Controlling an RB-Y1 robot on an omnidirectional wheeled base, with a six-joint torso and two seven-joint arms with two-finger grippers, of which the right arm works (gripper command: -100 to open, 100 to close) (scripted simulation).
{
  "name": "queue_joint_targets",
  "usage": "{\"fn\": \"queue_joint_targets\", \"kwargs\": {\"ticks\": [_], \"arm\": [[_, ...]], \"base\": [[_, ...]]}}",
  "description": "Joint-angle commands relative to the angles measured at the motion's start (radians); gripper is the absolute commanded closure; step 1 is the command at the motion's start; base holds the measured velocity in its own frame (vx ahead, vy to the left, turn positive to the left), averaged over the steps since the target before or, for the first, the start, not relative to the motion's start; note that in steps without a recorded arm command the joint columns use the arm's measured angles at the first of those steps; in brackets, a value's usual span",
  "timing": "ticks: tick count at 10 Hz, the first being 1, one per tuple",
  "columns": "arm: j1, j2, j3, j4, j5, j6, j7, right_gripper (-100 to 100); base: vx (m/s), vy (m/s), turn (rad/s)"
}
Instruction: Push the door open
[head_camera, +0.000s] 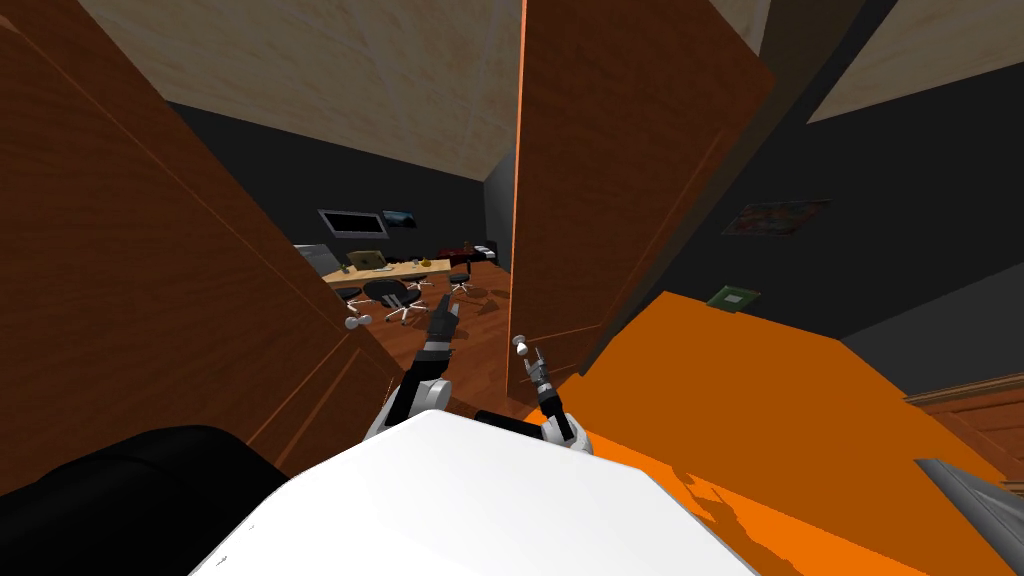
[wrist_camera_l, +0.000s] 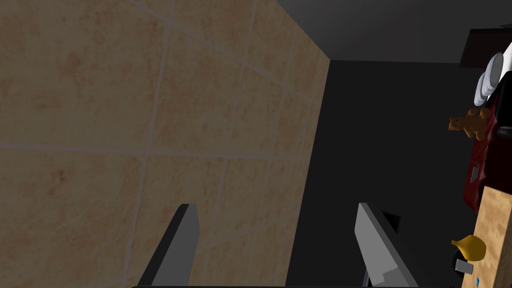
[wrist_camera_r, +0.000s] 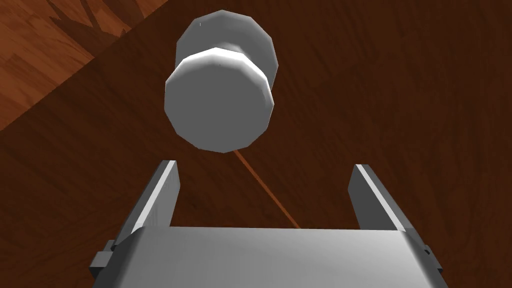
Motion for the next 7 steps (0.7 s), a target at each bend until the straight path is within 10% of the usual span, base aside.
{"fn": "queue_joint_targets", "kwargs": {"ticks": [1,7], "arm": [[0.003,0.002,0.004,-0.004,-0.012,0.002,-0.037,-100],[0.022,0.016,0.027,-0.026,-0.094,0.012,-0.196,-100]], "base": [[-0.042,-0.047,0.038],[-0.046,-0.039,0.063]]}}
